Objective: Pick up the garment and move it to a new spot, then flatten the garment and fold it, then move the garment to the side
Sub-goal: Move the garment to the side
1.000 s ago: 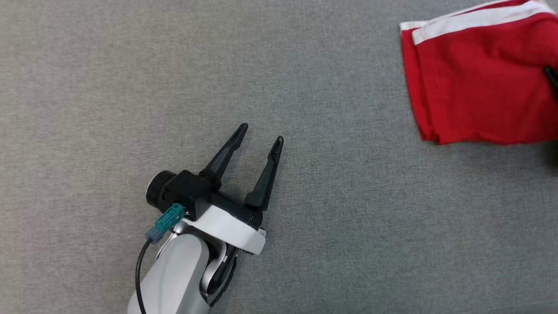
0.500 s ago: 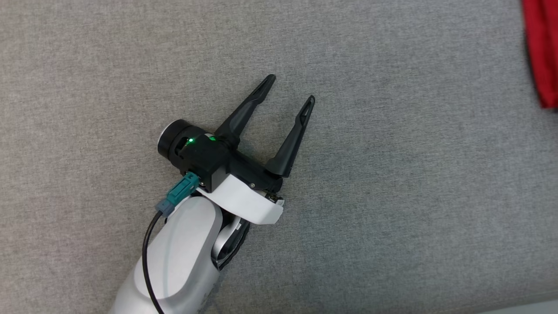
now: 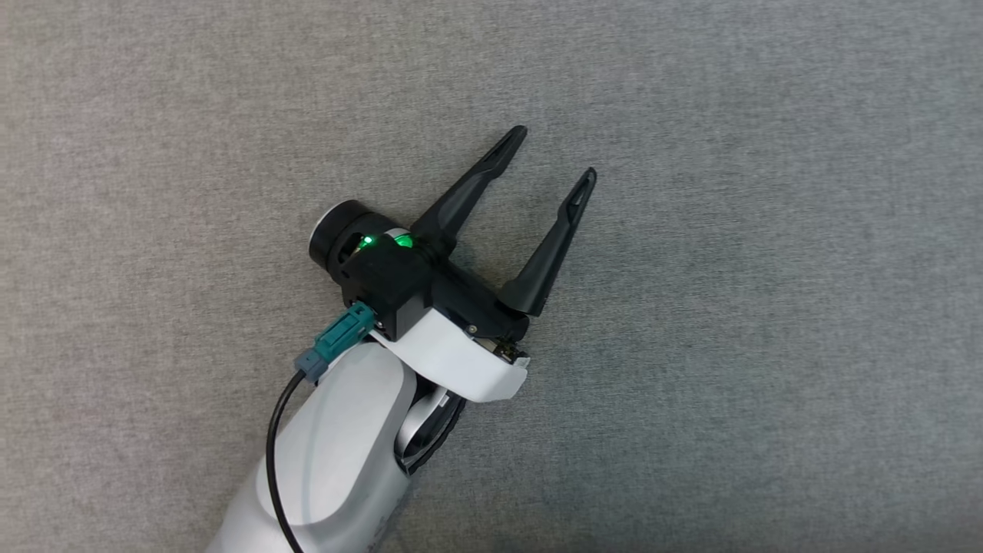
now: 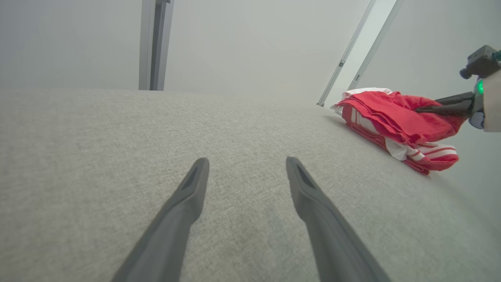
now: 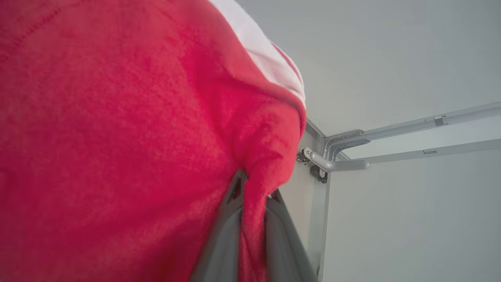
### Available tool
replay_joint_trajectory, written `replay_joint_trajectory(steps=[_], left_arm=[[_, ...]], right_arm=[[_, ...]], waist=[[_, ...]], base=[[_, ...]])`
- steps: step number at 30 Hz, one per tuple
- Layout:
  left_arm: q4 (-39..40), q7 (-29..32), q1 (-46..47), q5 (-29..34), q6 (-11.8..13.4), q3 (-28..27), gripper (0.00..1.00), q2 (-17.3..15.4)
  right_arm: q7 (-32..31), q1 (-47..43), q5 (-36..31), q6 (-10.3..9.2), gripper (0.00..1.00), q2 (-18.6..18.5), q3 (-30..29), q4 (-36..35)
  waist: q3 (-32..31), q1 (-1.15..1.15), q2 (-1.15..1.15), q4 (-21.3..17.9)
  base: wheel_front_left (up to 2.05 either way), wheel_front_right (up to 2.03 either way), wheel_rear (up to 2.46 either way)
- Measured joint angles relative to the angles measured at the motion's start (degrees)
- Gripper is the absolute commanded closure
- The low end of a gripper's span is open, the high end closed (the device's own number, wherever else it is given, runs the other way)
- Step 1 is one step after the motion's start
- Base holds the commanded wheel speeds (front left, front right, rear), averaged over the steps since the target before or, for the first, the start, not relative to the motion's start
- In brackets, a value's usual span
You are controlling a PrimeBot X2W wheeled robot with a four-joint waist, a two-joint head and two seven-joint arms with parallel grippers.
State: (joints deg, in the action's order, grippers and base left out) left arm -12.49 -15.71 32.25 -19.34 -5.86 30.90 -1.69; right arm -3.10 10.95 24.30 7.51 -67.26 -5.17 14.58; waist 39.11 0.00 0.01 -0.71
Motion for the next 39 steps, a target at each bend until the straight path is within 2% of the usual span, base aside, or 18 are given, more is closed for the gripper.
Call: replay_joint_trajectory(steps=[6, 13, 16, 17, 18, 23, 28, 35, 39], left_arm=[[0.6, 0.0, 0.5, -0.5, 0.0, 0.6, 0.00, 0.5], [0.7, 0.0, 0.6, -0.6, 0.1, 0.8, 0.00, 0.9], [0.6, 0.0, 0.6, -0.6, 0.1, 0.8, 0.00, 0.9], [0.5, 0.0, 0.6, -0.6, 0.1, 0.8, 0.00, 0.9], [0.3, 0.0, 0.6, -0.6, 0.1, 0.7, 0.00, 0.9], [-0.5, 0.0, -0.1, -1.0, 0.3, 0.1, 0.00, 0.6], [-1.6, 0.4, -2.7, -1.7, 1.0, -1.5, 0.00, -0.5], [-2.7, 0.6, -7.6, -2.0, 1.4, -4.1, 0.00, -1.1], [-2.0, 0.6, -9.7, -2.8, 1.9, -7.4, 0.00, -1.1]], right_arm=[[-0.4, -2.8, -3.6, 0.00, 1.00, 0.6, -2.0, 3.3], [0.2, -1.6, -10.6, 0.00, 1.00, 2.2, -4.4, 6.4], [0.0, -0.6, -10.8, -0.01, 1.00, 3.6, -4.3, 6.6], [-0.5, -0.7, -10.5, 0.00, 0.56, 4.1, -3.3, 6.4], [-0.8, -0.7, -10.6, 0.00, 0.00, 4.5, -2.8, 6.4], [-3.9, 1.9, -10.3, 0.00, 0.00, 5.6, -2.1, 6.6], [-4.3, 5.8, -10.9, 0.00, 0.00, 7.7, -1.6, 6.1], [-3.4, 10.9, -11.2, 0.00, 0.00, 11.8, 2.2, 4.2], [-1.3, 14.9, -11.0, 0.00, 0.00, 15.9, 6.1, 1.8]], waist=[[1.0, 0.00, 0.00, 1.7], [1.3, 0.00, 0.00, 3.0], [1.2, 0.00, 0.00, 3.2], [1.0, 0.00, 0.00, 3.3], [0.9, 0.00, 0.00, 3.3], [-0.6, 0.00, 0.00, 3.0], [-3.8, 0.00, 0.00, 2.7], [-9.4, 0.00, 0.00, 2.0], [-13.4, 0.00, -0.01, 1.6]], base=[[0.00, 0.00, 0.00], [0.00, 0.00, 0.00], [0.00, 0.00, 0.00], [0.00, 0.00, 0.00], [0.00, 0.00, 0.00], [0.00, 0.00, 0.00], [0.00, 0.00, 0.00], [0.00, 0.00, 0.00], [0.00, 0.00, 0.00]])
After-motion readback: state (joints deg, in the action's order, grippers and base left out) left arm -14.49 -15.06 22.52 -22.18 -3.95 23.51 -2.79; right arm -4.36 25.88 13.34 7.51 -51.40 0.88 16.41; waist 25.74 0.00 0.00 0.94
